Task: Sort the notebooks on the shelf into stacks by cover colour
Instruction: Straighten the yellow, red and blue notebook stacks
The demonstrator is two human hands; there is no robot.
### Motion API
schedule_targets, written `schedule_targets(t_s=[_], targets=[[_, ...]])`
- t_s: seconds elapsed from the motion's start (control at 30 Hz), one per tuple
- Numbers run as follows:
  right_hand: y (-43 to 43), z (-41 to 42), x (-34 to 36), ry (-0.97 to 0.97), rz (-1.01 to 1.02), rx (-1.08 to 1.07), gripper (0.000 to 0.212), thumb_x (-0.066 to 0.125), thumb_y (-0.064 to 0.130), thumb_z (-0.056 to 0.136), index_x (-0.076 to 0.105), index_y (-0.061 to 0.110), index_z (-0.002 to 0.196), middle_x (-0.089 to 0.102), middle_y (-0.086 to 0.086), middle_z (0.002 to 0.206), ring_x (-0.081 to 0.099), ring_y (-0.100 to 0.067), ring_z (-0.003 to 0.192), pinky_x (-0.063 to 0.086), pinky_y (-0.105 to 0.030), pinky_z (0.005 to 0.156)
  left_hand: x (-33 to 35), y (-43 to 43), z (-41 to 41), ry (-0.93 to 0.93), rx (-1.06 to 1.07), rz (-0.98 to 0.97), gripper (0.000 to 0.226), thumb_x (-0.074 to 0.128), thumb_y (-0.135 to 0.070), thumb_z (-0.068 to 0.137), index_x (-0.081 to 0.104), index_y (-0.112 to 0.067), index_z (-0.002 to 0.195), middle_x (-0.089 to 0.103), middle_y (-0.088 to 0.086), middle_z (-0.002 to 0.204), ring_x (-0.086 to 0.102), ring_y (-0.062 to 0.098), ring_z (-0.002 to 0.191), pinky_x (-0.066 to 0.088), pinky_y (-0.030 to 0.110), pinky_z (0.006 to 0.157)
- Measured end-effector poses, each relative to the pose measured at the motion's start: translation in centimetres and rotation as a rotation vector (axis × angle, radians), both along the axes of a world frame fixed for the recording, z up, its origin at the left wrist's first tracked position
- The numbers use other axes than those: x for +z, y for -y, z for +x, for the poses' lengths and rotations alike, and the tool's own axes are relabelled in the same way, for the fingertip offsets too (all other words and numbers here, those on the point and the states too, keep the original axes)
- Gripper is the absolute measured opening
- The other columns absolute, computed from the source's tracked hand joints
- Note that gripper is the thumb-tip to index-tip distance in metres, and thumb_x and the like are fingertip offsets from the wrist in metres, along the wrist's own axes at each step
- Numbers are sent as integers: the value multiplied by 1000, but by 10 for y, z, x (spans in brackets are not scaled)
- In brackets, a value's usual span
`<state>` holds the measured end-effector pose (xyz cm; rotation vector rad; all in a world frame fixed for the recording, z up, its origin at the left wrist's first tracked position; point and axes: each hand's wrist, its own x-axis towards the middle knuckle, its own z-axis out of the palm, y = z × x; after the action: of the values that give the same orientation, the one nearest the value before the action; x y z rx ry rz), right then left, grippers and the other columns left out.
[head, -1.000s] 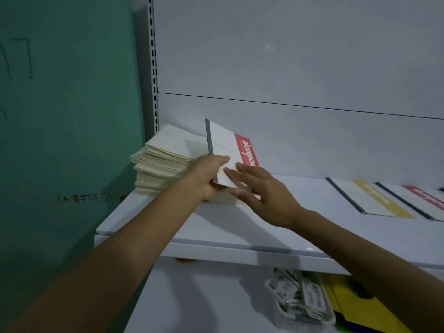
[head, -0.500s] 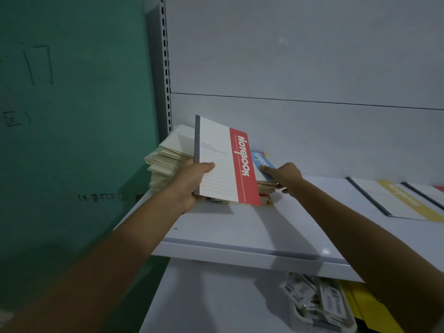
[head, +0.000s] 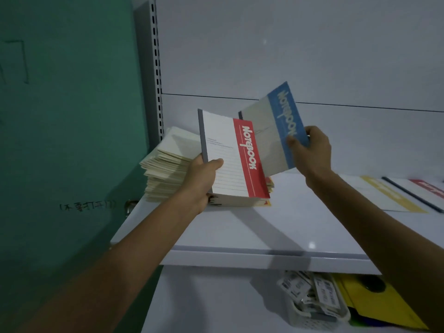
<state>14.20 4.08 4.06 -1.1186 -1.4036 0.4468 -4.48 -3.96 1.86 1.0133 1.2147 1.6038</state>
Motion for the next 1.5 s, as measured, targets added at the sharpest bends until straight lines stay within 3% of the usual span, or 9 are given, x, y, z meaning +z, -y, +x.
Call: schedule_targets(t_s=[0.2, 0.3, 0.53, 0.8, 0.87, 0.93, 1.03, 1.13, 1.5], targets=[[43, 51, 7, -42, 125, -138, 22, 52, 21, 97, 43, 10, 114, 50, 0, 109, 55, -15, 94, 48, -17, 61, -2, -12, 26, -2, -79, -17, 26, 49, -10, 98, 56, -17, 122, 65, 4, 115, 64, 23, 100, 55, 35, 77], [64, 79, 4, -89, 128, -167, 18, 53, 21, 97, 41, 13, 108, 52, 0, 106, 58, -13, 89, 50, -16, 59, -5, -11, 54, 24, -139, -51, 19, 48, -10, 98, 56, -20, 112, 68, 2, 102, 65, 21, 86, 58, 35, 58], [105, 143, -28, -385, -217, -57, 14, 60, 27, 93, 50, 22, 102, 60, -2, 101, 61, -21, 95, 57, -41, 81, -7, 1, 152, 64, -327, -94, 20, 58, -24, 94, 60, -20, 114, 69, 2, 106, 67, 22, 93, 57, 36, 76], [155, 271, -54, -405, -450, -68, 29, 63, 22, 91, 49, 15, 115, 58, -4, 105, 58, -18, 89, 57, -37, 73, -27, 35, 285, 26, -373, -56, 29, 61, -8, 91, 57, -19, 118, 65, 5, 122, 62, 26, 109, 49, 49, 97], [169, 306, -63, -382, -503, -68, 34, 66, 23, 88, 50, 15, 117, 59, -6, 111, 60, -21, 94, 58, -40, 77, -33, 45, 319, 26, -368, -60, 29, 60, -9, 92, 57, -19, 119, 64, 5, 123, 61, 25, 109, 49, 49, 97], [185, 338, -71, -367, -545, -28, 41, 68, 22, 86, 48, 16, 121, 60, -7, 112, 63, -23, 92, 58, -34, 65, -40, 53, 352, 50, -363, -67, 30, 59, -9, 92, 56, -19, 121, 64, 4, 123, 62, 25, 108, 50, 47, 95], [205, 379, -79, -358, -581, 59, 48, 69, 19, 86, 43, 15, 125, 62, -11, 106, 65, -18, 64, 49, -24, 48, -48, 60, 396, 55, -361, -87, 31, 59, -9, 92, 55, -17, 122, 63, 5, 124, 62, 25, 108, 51, 46, 95], [213, 415, -82, -330, -582, 60, 47, 69, 18, 86, 43, 13, 125, 62, -13, 99, 57, -12, 50, 45, -22, 45, -53, 61, 431, 36, -369, -105, 27, 60, -10, 92, 55, -18, 117, 63, 5, 122, 62, 24, 108, 51, 44, 95], [138, 481, -92, -471, -603, -47, 35, 67, 16, 88, 53, 10, 120, 66, -9, 91, 59, -10, 49, 47, -21, 47, -57, -18, 505, 27, -429, -72, 27, 60, -8, 92, 57, -19, 117, 65, 2, 114, 63, 22, 103, 52, 43, 91]])
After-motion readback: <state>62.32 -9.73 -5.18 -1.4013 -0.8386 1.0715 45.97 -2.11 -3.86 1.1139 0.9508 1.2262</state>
